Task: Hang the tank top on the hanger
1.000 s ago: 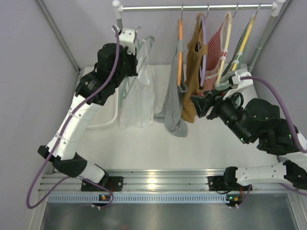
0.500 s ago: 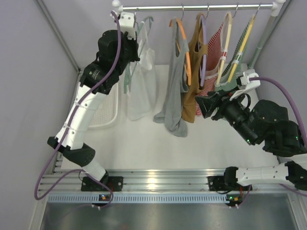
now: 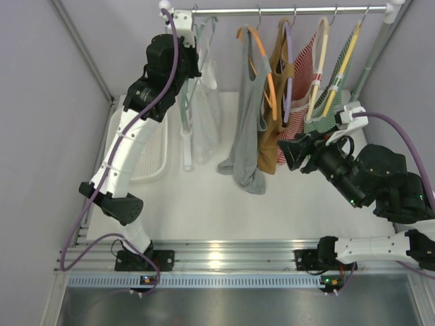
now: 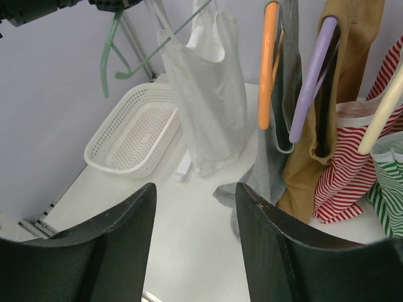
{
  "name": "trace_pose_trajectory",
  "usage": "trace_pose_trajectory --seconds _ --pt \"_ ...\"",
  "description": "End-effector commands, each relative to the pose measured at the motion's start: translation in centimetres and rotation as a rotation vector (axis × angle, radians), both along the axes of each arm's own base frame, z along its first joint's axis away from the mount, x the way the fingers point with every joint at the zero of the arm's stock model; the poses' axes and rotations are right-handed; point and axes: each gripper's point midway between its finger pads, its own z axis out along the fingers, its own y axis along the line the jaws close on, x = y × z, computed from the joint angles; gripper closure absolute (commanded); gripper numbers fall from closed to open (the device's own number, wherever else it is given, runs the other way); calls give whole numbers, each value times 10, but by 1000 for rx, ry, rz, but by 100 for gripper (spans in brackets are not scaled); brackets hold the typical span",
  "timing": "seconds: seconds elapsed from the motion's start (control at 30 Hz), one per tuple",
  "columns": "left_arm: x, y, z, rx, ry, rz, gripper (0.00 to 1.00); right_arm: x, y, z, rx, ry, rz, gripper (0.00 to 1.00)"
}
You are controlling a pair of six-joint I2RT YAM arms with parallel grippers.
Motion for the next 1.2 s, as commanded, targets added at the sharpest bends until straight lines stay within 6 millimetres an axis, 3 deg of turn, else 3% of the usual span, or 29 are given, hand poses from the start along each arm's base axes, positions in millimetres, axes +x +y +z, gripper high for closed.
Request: trace_pose_trajectory --seconds 0.0,0.37,0.47,0.5,0.63,0.77,0.9,1.1,1.13,1.17 --pt "0 1 51 -112 -143 -20 100 0 -4 1 23 7 -10 47" --pt "17 -2 26 -104 -82 -40 100 -1 1 -9 25 27 -2 47" --pt "13 -1 27 -107 -83 -43 88 0 3 -11 17 29 -4 47" --pt "12 -1 27 -107 -84 -46 78 0 3 -12 16 30 -4 47" --pt "3 1 34 -106 -99 -63 60 1 3 -12 16 28 -7 46" --pt "-13 2 48 -121 -127 -98 46 1 4 -15 14 29 -7 46" --pt "-29 4 57 -140 -146 -129 39 1 3 -18 10 30 -10 46" --pt "-72 26 78 -169 -191 -130 36 2 -1 -24 5 30 -22 44" --pt "-78 30 79 -173 -195 -124 36 2 0 -28 -3 31 -24 43" --pt "-79 31 66 -167 -170 -120 35 2 -1 -29 -2 30 -24 43"
